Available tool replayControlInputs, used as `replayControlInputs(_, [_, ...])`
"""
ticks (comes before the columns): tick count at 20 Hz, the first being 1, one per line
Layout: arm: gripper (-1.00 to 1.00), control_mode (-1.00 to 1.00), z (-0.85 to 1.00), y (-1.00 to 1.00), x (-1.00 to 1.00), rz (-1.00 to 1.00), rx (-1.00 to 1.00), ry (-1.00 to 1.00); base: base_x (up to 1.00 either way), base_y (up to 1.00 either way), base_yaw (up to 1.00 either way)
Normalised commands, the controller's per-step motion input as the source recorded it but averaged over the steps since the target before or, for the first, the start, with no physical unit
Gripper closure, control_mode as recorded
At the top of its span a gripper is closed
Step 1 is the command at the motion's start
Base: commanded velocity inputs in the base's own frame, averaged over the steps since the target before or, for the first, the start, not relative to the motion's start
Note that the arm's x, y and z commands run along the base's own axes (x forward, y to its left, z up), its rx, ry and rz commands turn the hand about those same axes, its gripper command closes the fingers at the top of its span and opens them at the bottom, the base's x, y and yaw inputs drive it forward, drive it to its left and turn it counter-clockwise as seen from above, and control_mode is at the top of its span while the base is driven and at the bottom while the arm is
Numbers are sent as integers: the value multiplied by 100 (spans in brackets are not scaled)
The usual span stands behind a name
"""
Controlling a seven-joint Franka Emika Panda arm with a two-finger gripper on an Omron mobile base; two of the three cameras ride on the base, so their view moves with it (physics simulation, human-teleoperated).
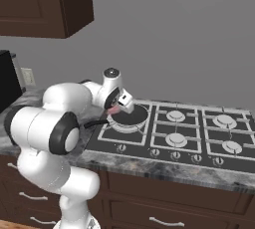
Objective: Place both pans onto different burners. Then place the onion and the steak on different pans.
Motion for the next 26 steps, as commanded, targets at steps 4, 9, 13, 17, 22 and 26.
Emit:
replayControlInputs(4, [100, -100, -37, -25, 20, 0, -5, 4, 0, 0, 0])
replayControlInputs(9, [100, -100, -43, -16, 40, 0, 0, 5, 0, 0, 0])
replayControlInputs(13, [100, -100, -34, -15, 61, 0, 0, 5, 0, 0, 0])
replayControlInputs(17, [100, -100, -32, -14, 55, 0, 0, 5, 0, 0, 0])
replayControlInputs(22, [100, -100, -40, -11, 44, 0, 0, 5, 0, 0, 0])
replayControlInputs(26, [100, -100, -34, -5, 36, 0, 0, 4, 0, 0, 0])
